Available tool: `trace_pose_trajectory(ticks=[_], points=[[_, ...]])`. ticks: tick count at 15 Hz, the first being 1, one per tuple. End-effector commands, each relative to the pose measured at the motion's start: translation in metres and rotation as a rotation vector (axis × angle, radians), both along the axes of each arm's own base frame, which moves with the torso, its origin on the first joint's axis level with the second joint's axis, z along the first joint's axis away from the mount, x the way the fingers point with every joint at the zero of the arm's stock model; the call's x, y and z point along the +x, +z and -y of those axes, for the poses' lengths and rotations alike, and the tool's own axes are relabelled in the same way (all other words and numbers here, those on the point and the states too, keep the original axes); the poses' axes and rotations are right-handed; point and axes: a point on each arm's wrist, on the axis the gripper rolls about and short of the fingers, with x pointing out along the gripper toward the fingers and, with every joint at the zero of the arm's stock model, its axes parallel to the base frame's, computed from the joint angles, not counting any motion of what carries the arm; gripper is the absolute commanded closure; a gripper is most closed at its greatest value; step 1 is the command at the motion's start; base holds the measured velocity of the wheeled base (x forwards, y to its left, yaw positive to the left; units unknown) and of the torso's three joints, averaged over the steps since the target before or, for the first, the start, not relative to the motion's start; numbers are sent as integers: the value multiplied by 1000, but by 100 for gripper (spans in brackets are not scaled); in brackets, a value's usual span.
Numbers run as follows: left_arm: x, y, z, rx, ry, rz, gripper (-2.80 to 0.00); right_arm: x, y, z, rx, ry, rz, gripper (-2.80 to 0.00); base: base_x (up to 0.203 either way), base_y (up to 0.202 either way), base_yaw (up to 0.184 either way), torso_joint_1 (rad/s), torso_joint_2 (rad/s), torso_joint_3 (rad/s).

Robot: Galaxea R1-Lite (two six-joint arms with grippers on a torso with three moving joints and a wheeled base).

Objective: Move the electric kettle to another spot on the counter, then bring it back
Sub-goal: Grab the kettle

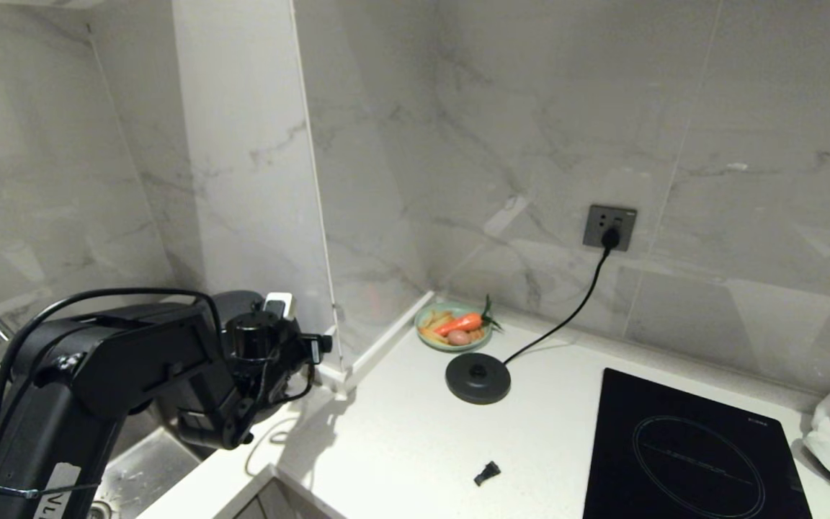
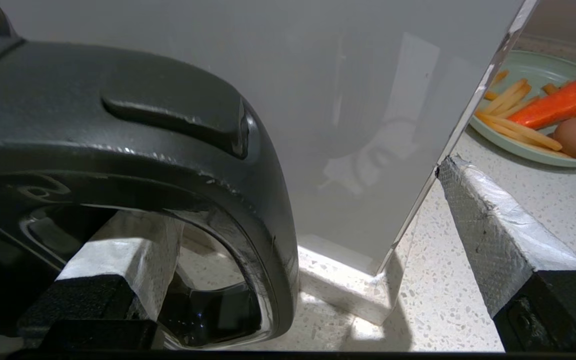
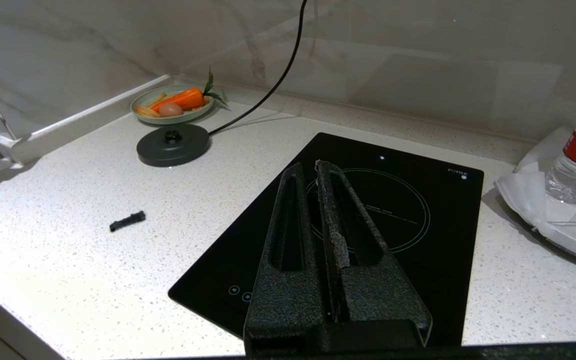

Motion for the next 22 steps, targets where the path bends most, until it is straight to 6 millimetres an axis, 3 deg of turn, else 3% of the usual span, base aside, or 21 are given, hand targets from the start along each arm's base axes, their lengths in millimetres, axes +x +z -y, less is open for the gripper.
trace_pose_trajectory(ticks=[1, 6, 7, 22], points=[[1, 0, -1, -2, 4, 7, -280, 0, 0, 0, 0, 0, 0, 0, 0, 0, 0, 0, 0, 0], [1, 1, 0, -2, 2, 10, -280, 0, 0, 0, 0, 0, 0, 0, 0, 0, 0, 0, 0, 0], [1, 1, 0, -2, 2, 10, 0, 0, 0, 0, 0, 0, 0, 0, 0, 0, 0, 0, 0, 0], [-5, 6, 0, 5, -3, 8, 0, 0, 0, 0, 0, 0, 0, 0, 0, 0, 0, 0, 0, 0]])
